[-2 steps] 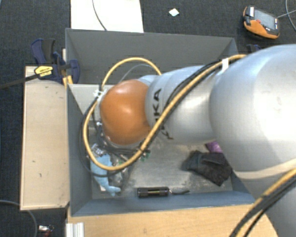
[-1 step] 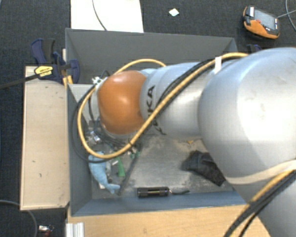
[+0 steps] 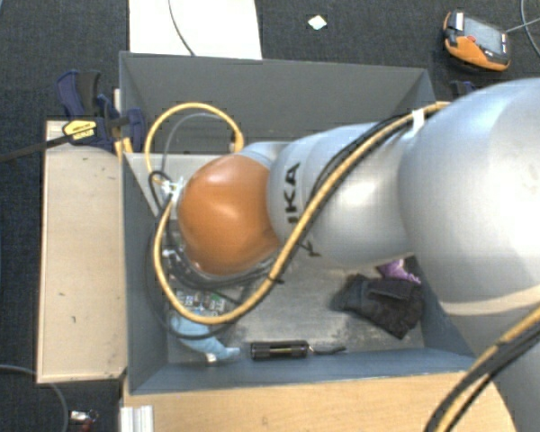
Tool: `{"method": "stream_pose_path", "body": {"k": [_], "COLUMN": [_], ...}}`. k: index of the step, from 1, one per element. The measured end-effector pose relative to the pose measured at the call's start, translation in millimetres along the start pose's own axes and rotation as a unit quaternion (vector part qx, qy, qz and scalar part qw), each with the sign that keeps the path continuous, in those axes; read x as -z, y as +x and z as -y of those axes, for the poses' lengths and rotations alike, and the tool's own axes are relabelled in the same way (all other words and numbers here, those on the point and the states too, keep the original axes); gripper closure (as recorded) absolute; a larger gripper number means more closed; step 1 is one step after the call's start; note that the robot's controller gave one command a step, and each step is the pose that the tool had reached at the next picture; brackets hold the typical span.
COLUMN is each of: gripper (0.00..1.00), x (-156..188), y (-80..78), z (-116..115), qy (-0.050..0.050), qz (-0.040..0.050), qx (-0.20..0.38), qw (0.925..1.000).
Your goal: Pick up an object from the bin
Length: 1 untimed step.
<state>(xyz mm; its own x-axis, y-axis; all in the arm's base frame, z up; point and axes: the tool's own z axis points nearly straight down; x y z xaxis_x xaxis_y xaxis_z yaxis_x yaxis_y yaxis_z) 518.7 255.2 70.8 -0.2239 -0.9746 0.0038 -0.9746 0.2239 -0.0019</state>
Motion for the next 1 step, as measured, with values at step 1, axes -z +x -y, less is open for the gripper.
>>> {"method": "stream_pose_path", "body": {"k": [1], "gripper": [1.00], "x": [-0.1], "y": [0.1], "z": [-0.7], "qy": [0.000], "qz": [-0.0002], "qx": [0.007], "qw": [1.0000]}}
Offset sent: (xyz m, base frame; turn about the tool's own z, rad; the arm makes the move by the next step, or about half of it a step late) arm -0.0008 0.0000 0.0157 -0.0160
